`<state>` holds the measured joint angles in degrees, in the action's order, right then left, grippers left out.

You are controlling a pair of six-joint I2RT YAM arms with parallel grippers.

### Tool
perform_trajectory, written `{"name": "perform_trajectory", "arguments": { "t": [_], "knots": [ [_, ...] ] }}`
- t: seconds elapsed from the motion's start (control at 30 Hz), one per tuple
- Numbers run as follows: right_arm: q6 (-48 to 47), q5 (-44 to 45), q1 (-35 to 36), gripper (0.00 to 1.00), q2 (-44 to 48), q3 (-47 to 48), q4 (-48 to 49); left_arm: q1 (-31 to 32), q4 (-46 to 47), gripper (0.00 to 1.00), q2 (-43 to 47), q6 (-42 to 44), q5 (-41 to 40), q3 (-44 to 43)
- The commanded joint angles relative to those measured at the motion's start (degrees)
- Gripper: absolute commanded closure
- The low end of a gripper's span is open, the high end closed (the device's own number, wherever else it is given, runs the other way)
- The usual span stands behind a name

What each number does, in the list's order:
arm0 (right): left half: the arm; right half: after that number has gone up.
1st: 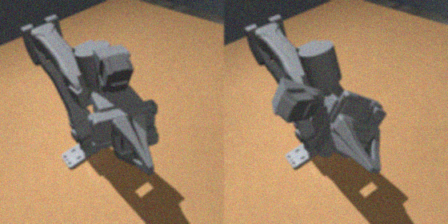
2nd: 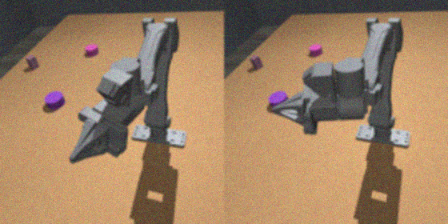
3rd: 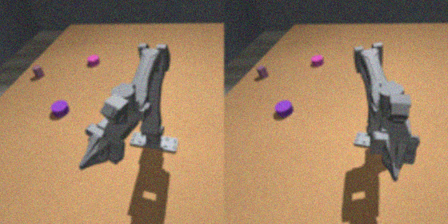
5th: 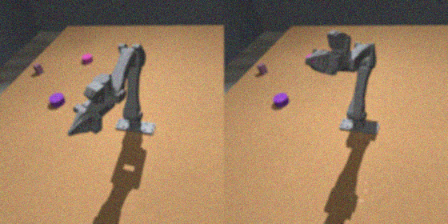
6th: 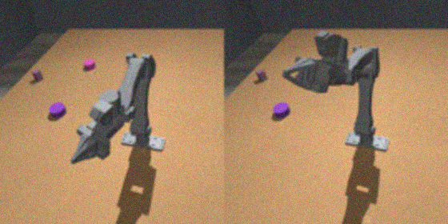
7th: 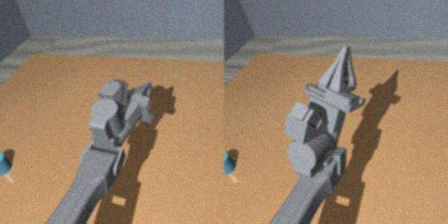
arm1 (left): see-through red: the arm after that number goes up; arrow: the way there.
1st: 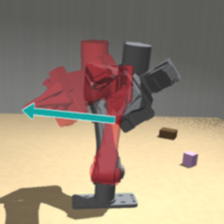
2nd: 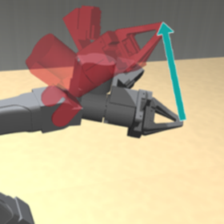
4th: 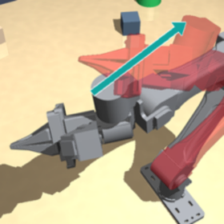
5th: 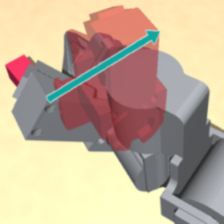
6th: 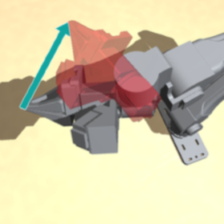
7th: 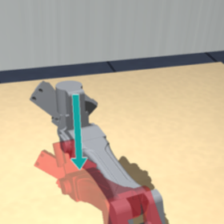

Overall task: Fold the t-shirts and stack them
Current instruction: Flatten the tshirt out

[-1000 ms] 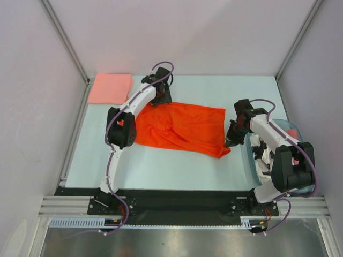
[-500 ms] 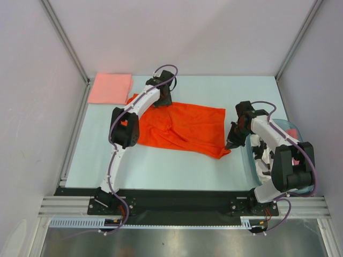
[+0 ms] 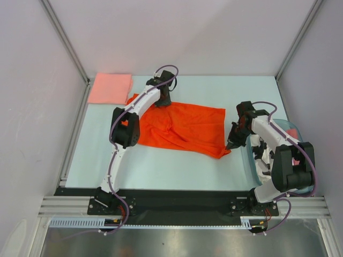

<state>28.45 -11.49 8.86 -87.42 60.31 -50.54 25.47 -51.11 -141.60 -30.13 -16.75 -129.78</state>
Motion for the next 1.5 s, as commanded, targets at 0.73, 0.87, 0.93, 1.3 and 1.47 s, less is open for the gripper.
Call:
{"name": "perform_trajectory", "arguments": {
  "t": [0.73,0.87,0.93,1.3,1.47],
  "knots": [
    [0.38,-0.20,-0.07,1.00,1.99,1.74,-0.34,0.98,0.14,1.00,-0.70,3.85,-2.32,-2.41],
    [0.56,-0.12,0.19,1.00,2.08,1.30,-0.08,0.98,-0.21,1.00,0.88,4.64,-3.02,-3.11],
    [0.64,0.06,0.36,1.00,2.16,1.47,0.01,0.81,-0.39,1.00,3.69,5.17,-4.16,-3.12],
    [1.70,1.82,0.89,1.00,4.62,4.02,2.38,-0.16,1.19,1.00,26.18,11.84,-7.15,6.81],
    [3.10,1.99,1.07,1.00,6.47,7.36,4.22,-0.34,-0.21,1.00,37.87,12.64,-9.79,6.47]
  ]
}}
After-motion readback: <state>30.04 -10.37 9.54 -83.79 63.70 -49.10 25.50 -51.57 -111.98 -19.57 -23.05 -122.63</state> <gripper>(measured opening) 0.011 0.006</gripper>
